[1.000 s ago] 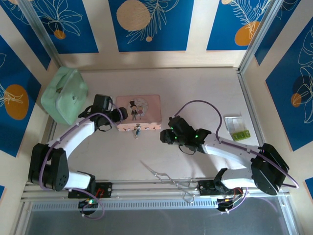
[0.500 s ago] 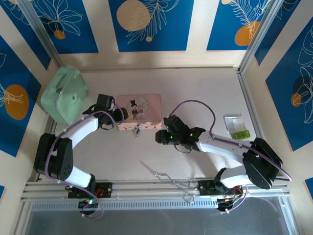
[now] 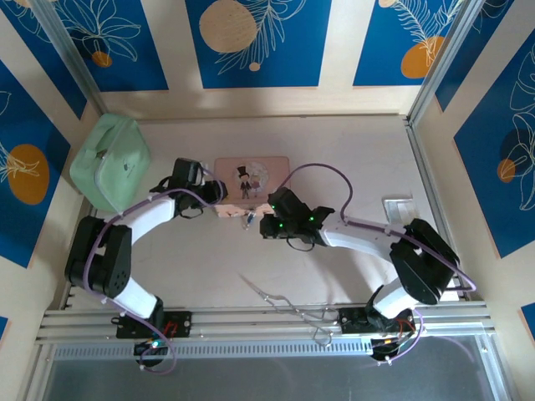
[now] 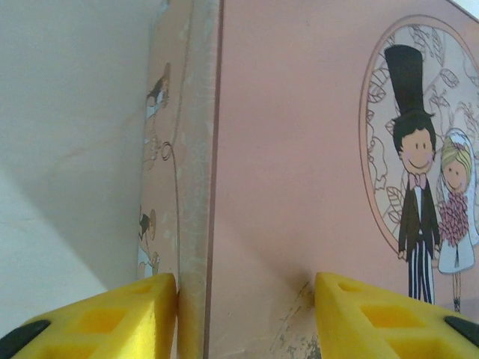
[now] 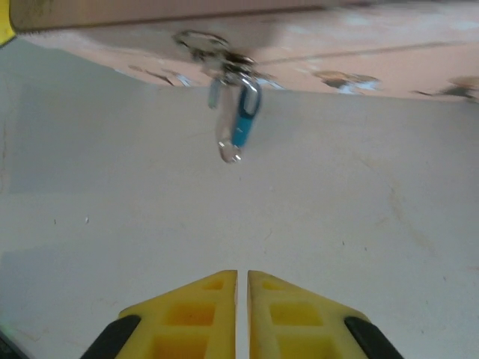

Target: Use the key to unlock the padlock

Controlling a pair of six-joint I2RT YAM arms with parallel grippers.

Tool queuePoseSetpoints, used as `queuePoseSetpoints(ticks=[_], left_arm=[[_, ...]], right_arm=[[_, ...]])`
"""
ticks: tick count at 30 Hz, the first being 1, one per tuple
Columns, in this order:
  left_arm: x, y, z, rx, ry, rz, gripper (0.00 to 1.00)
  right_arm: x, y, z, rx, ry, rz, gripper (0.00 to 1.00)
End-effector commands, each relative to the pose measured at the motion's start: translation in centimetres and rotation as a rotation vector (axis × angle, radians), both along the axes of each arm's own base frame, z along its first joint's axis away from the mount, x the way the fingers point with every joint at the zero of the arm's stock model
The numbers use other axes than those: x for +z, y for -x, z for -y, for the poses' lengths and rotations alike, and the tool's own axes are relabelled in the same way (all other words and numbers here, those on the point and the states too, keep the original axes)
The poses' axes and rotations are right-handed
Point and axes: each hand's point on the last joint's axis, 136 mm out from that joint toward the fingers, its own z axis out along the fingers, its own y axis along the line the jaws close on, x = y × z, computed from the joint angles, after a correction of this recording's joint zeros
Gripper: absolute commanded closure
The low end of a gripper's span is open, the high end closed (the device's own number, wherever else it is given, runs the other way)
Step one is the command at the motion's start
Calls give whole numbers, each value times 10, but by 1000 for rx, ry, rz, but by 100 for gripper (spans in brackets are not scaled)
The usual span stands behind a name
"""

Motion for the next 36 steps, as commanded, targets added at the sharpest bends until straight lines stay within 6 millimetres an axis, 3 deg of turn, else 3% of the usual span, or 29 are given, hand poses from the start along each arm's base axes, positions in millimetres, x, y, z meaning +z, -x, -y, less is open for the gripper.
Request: queuePoseSetpoints(ticks=[1,8,14,22,31,36], left_arm=[[-1,9,27,-55,58,-24,51],[-6,10,20,-38,17,-32,51],[0,10,18,-47,1,-16,49],[3,10,20,-65,1,-13,50],[6,11,19,-76,-9,-8,51],[7,11,19,-80,-12,-6,51]], right_arm=[[-4,-9,-9,38,34,10,89],[-28,-25,-3,16,177,41,100],[-35,-27,3,-8,221,92,87],[-42,-39,1,-13,295,145,92],[-48,-42,-6,-13,334,166,67],[-46,-45,-10,-28,325,182,63]])
